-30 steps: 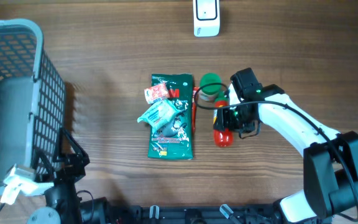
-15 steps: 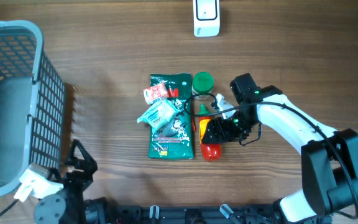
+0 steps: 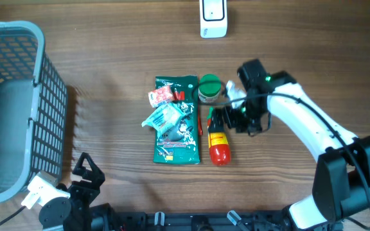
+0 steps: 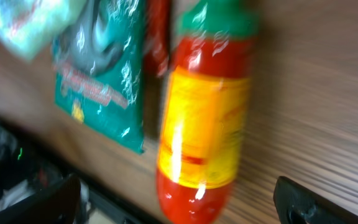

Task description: Scan the item barcode

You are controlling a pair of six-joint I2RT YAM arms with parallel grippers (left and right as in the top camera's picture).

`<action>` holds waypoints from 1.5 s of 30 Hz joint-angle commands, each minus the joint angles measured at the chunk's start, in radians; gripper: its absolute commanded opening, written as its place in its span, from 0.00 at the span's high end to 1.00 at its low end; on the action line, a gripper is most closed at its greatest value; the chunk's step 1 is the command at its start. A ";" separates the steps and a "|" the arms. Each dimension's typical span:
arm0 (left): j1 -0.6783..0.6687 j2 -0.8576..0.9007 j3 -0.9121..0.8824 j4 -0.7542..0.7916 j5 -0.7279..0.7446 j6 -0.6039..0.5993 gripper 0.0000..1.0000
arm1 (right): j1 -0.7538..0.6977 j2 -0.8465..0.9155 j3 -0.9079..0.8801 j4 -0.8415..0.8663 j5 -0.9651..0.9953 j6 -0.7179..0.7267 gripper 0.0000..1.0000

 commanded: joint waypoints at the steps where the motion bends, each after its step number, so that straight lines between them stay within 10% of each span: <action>1: 0.002 -0.003 -0.003 0.000 -0.013 -0.006 0.00 | 0.000 0.007 0.101 -0.021 0.208 0.163 0.07; 8: 0.002 -0.003 -0.003 0.000 -0.013 -0.006 0.00 | 0.072 0.008 0.101 -0.070 0.206 0.188 0.95; 19: 0.002 -0.003 -0.003 0.000 -0.013 -0.006 0.00 | 0.266 0.021 0.010 0.056 0.235 0.188 0.96; 45: 0.002 -0.003 -0.003 0.000 -0.013 -0.006 0.00 | 0.221 0.086 -0.071 0.055 0.397 0.221 0.96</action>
